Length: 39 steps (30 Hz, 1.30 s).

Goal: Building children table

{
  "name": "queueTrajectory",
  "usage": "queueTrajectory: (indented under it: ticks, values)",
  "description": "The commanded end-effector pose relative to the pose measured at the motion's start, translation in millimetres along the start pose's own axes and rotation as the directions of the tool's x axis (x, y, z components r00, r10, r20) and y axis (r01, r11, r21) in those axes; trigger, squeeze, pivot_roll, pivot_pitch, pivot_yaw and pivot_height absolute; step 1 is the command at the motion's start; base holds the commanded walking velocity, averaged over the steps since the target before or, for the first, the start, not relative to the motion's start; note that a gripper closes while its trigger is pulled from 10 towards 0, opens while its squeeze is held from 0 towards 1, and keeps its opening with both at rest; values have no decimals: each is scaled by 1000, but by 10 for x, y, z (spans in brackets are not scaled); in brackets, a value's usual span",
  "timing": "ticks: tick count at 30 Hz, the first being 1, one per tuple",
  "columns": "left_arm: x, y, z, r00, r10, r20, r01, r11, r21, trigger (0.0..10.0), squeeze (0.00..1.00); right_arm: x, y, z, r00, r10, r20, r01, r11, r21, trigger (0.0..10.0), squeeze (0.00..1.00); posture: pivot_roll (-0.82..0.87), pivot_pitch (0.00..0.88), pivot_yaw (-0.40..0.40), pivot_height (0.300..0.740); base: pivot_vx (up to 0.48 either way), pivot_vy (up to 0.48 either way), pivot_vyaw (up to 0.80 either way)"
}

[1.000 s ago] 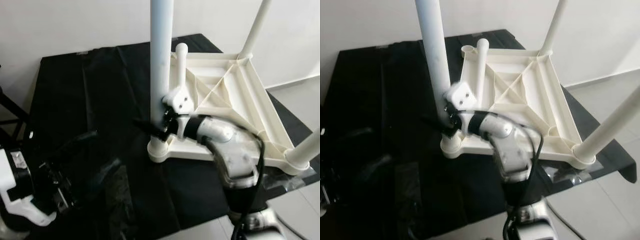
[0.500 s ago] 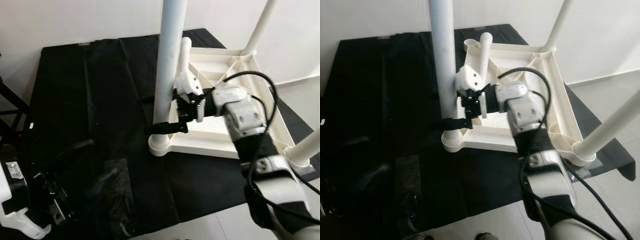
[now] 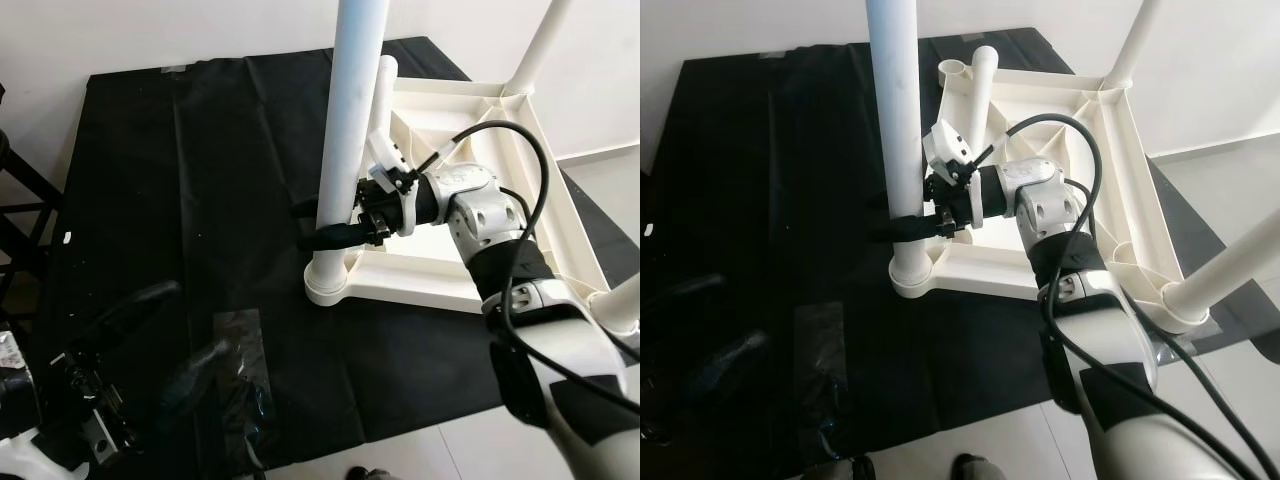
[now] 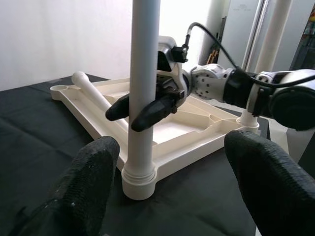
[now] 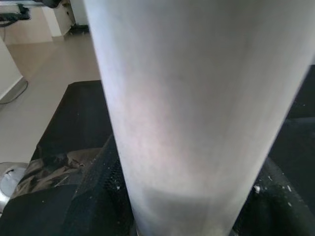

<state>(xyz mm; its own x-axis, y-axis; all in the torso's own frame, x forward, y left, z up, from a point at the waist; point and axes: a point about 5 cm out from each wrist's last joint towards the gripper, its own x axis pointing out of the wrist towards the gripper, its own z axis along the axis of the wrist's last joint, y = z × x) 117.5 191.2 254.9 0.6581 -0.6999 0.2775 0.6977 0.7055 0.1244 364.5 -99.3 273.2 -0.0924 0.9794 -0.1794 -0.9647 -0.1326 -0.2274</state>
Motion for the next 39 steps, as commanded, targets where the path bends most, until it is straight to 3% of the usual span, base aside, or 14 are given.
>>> queueTrajectory:
  ticks: [1,9,11,13,15,16,18,28,29,30,35,36,37,39]
  values:
    - [0,-19,6,1000,-10,-18,10,1000,0,10000,0,-45,-11,16,1000,-3,8,3,1000,-1,0,0,146,251,-46,740,0,0,0]
    - [26,-7,-13,1000,-16,-8,16,1000,-4,10000,0,-73,-32,-27,988,-147,55,150,987,-54,0,0,112,227,-52,740,0,0,0]
    - [37,7,-35,1000,-21,-3,21,1000,-6,10000,0,99,106,-219,912,-392,119,389,920,48,0,0,99,215,-67,740,0,0,0]
    - [37,7,-35,1000,-21,-3,21,1000,-6,10000,0,99,106,-219,912,-392,119,389,920,48,0,0,99,215,-67,740,0,0,0]
    - [49,30,-50,1000,-24,3,24,1000,-7,10000,0,364,477,-624,576,-814,-74,817,572,70,0,0,90,206,-51,740,0,0,0]
    - [49,30,-50,1000,-24,3,24,1000,-7,10000,0,364,477,-624,576,-814,-74,817,572,70,0,0,90,206,-51,740,0,0,0]
    - [109,66,-89,998,-63,18,63,998,-19,10000,0,582,860,-671,462,-878,-128,886,462,31,0,0,58,175,-12,740,0,0,0]
    - [194,192,-110,996,-77,49,76,997,17,10000,0,719,678,-511,521,-851,-57,853,521,24,0,0,50,121,-19,740,0,0,0]
    - [198,189,-120,996,-75,51,74,997,17,10000,0,730,667,-471,530,-846,-57,848,528,43,10000,0,49,116,-19,740,0,0,0]
    - [204,180,-139,996,-74,54,73,997,15,10000,0,736,652,-389,559,-828,-56,829,554,77,10000,1000,43,112,-19,740,0,0,0]
    - [207,180,-146,996,-74,55,73,997,14,10000,0,733,639,-350,574,-817,-54,817,569,89,10000,1000,43,112,-19,740,0,0,0]
    - [211,185,-144,996,-73,57,73,997,15,10000,0,718,564,-257,646,-763,13,760,645,79,10000,1000,43,120,-22,740,0,0,0]
    - [211,185,-144,996,-73,57,73,997,15,10000,0,718,564,-257,646,-763,13,760,645,79,10000,1000,43,120,-22,740,0,0,0]
    - [208,187,-143,996,-73,59,72,997,17,10000,0,659,470,-172,805,-586,89,586,810,33,10000,1000,53,131,-26,740,0,0,0]
